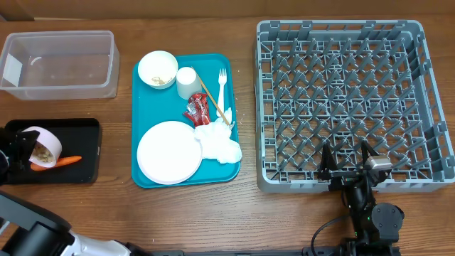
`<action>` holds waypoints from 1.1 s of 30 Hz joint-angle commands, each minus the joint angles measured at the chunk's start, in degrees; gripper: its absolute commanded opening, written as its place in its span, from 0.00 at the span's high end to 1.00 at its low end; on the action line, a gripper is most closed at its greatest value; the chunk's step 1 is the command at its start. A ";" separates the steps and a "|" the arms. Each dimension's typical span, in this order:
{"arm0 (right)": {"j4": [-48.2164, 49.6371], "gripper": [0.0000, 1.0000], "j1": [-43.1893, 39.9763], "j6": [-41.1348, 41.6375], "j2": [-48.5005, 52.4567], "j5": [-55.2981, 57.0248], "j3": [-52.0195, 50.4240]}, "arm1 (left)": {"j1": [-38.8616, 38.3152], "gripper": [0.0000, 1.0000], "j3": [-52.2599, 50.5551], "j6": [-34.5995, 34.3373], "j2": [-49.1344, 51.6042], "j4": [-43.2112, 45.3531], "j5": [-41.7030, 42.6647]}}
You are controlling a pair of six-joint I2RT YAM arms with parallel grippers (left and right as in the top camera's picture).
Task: Sort waste into correct bins and load items into the dishwasher rack
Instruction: 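Carry the pink bowl over the black tray and lower it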
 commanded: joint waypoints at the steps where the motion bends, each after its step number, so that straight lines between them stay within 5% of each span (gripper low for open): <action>1: 0.17 0.00 -0.22 -0.37 -0.57 0.55 -0.59 | 0.70 0.93 -0.13 4.50 3.48 2.03 11.93; 10: 0.17 0.00 -0.22 -0.35 -0.57 0.55 -0.59 | 0.72 0.93 -0.13 8.66 7.80 4.35 24.04; 24: 0.17 0.00 -0.22 -0.35 -0.57 0.52 -0.59 | 0.72 0.91 -0.13 10.56 7.89 2.84 18.75; 29: 0.17 0.00 -0.22 -0.35 -0.57 0.55 -0.59 | 0.72 0.73 -0.13 10.47 7.89 2.58 18.78; 33: 0.17 0.00 -0.22 -0.37 -0.57 0.55 -0.59 | 0.72 0.71 -0.13 10.27 7.89 2.56 18.34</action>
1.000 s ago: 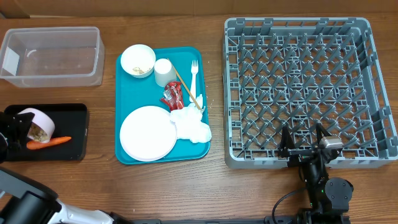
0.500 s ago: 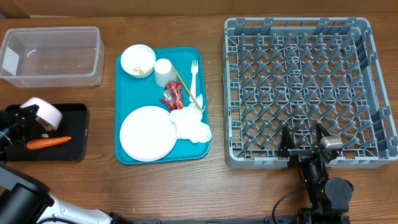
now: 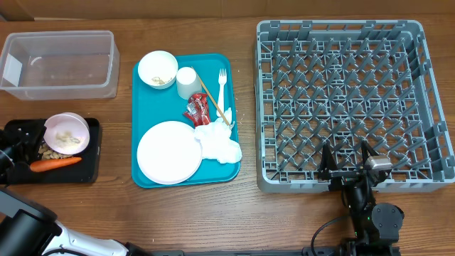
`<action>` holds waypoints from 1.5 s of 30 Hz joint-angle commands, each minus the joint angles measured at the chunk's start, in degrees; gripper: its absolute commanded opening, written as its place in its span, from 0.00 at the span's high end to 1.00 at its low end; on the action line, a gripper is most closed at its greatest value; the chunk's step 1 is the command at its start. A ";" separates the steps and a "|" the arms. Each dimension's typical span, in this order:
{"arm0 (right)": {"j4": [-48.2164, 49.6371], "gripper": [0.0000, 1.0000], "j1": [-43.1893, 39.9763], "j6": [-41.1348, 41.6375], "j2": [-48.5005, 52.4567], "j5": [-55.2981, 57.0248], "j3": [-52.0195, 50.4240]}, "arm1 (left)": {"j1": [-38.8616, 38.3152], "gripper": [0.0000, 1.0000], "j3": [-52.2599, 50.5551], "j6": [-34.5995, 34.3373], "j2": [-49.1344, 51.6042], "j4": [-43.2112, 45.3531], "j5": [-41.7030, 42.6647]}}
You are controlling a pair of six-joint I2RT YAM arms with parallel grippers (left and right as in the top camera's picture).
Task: Sort waste into correct bins and load items into the dishwasher rack
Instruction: 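Carry the pink bowl over the black tray and lower it, then tilt the pink bowl with the left gripper to pour food out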
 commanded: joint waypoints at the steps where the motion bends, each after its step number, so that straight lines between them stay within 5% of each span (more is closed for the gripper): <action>1: 0.15 0.00 -0.22 -0.37 -0.57 0.57 -0.59 | 0.26 0.71 -0.13 1.07 0.52 -0.20 -1.27; 15: 0.15 0.00 -0.22 -0.37 -0.57 0.57 -0.59 | -4.42 0.36 -0.13 -1.07 0.50 -1.95 -1.92; 21: 0.15 0.00 -0.22 -0.37 -0.57 0.57 -0.59 | -12.39 0.34 -0.13 -8.94 0.50 -2.32 -19.02; 24: 0.15 0.00 -0.22 -0.37 -0.57 0.55 -0.59 | -16.79 0.37 -0.13 -16.06 0.50 -1.84 -30.01; 33: 0.15 0.00 -0.22 -0.37 -0.57 0.57 -0.59 | -18.69 0.50 -0.04 -19.54 0.22 0.52 -32.22; 38: 0.15 0.00 -0.22 -0.37 -0.57 0.57 -0.59 | -18.60 0.69 0.35 -19.45 -0.74 -0.63 -34.88; 45: 0.15 0.00 -0.22 -0.39 -0.57 0.57 -0.59 | -18.60 0.79 0.37 -19.06 -3.54 -1.27 -39.01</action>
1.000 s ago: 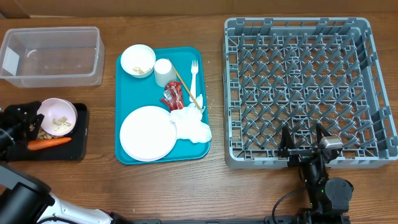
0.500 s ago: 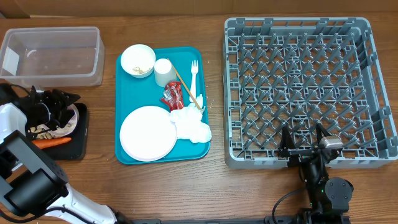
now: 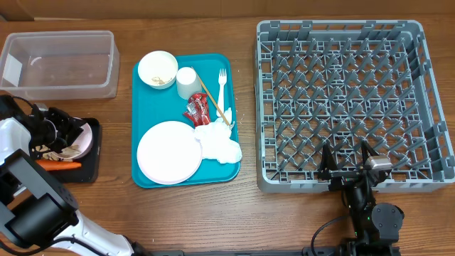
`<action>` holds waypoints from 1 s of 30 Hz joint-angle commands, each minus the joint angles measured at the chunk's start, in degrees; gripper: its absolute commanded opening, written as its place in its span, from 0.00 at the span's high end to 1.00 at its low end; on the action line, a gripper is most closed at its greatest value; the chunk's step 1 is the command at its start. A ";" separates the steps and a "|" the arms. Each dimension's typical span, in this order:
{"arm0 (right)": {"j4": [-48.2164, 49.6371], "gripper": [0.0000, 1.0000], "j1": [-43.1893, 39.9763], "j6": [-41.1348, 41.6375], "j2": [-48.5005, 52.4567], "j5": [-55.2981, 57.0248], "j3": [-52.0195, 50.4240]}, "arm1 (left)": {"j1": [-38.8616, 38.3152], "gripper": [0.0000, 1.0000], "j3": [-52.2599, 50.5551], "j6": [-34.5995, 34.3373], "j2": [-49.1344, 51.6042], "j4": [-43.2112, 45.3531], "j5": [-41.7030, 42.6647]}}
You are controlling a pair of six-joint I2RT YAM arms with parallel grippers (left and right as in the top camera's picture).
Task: Sort waste into correct bins and load items into the dishwasher rack
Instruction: 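Tilt the pink bowl with the left gripper to pour food out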
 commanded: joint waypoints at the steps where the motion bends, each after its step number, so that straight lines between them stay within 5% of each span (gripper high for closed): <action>1: 0.20 0.00 -0.22 -0.37 -0.57 0.55 -0.59 | 0.28 0.83 0.42 -0.26 -3.45 -0.63 -4.11; 4: 0.20 0.00 -0.22 -0.37 -0.57 0.55 -0.59 | 0.28 0.82 0.42 0.39 -4.46 -1.01 -4.76; 8: 0.22 0.00 -0.22 -0.39 -0.57 0.55 -0.59 | 0.11 0.66 0.42 1.25 -4.44 -1.81 -7.43; 18: 0.20 0.00 -0.22 -0.37 -0.57 0.55 -0.59 | -7.13 0.61 0.33 3.06 -4.37 -4.35 -17.90; 22: 0.20 0.00 -0.22 -0.37 -0.57 0.55 -0.59 | -10.80 0.46 0.35 3.19 -4.37 -3.54 -22.21; 30: 0.20 0.00 -0.22 -0.37 -0.57 0.55 -0.59 | -12.09 0.47 0.35 3.04 -4.37 -3.91 -29.64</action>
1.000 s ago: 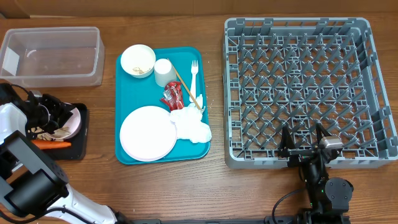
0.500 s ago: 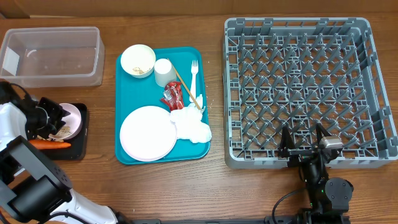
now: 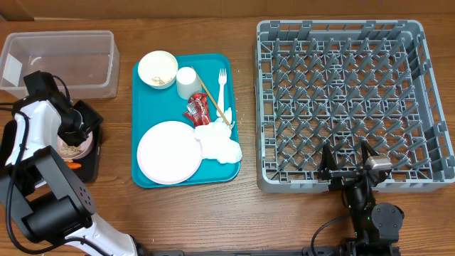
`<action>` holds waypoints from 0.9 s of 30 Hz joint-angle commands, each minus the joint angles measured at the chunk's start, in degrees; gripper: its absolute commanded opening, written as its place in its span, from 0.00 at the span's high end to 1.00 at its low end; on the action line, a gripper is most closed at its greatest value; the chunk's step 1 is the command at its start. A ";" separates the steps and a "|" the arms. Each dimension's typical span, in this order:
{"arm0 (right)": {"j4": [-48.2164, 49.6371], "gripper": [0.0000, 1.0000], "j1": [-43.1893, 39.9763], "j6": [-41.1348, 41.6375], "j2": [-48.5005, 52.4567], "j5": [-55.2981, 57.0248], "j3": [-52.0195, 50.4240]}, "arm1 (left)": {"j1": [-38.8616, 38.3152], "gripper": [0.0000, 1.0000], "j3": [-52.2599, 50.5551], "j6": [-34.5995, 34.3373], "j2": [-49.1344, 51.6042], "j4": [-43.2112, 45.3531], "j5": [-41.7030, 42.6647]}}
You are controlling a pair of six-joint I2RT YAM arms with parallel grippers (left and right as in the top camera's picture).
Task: Sort waste into correct bins and load items into the dishwasher rack
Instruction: 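Tilt the pink bowl with the left gripper to pour food out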
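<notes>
My left gripper (image 3: 73, 134) hangs over the black tray (image 3: 92, 119) at the left and is shut on the rim of a pink bowl (image 3: 77, 148); the arm hides much of the bowl. Food scraps and an orange carrot (image 3: 72, 165) lie on the tray below it. The teal tray (image 3: 142, 107) carries a white bowl (image 3: 158, 69) with scraps, a white cup (image 3: 187, 82), a fork (image 3: 222, 87), a chopstick (image 3: 212, 98), a red wrapper (image 3: 197, 109), a white plate (image 3: 168, 152) and a crumpled napkin (image 3: 220, 144). My right gripper (image 3: 347, 161) stands open at the front edge of the grey dishwasher rack (image 3: 341, 43).
A clear plastic bin (image 3: 64, 62) stands at the back left, just behind the black tray. The left arm's white link (image 3: 32, 135) runs along the table's left edge.
My left arm has swung round, its wrist now near the clear bin. The pink bowl sits lower on the black tray, more hidden under the gripper. The right arm has not moved.
The left gripper first held the pink bowl tipped on its side over the black tray beside the carrot. Then the bowl faced up with scraps showing. Later scraps lay on the tray with the bowl at the tray's right. Now the bowl is under the turned gripper.
</notes>
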 commanded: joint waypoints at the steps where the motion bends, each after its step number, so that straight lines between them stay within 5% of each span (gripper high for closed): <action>1: 0.20 0.00 -0.22 -0.39 -0.57 0.55 -0.59 | 0.74 0.48 0.33 0.76 -1.36 -0.11 -4.96; 14: 0.20 0.00 -0.22 -0.39 -0.57 0.55 -0.59 | 1.81 0.59 0.31 1.55 0.07 0.46 -5.27; 27: 0.20 0.00 -0.22 -0.39 -0.57 0.55 -0.59 | 1.49 0.55 0.28 5.62 0.09 1.44 -1.66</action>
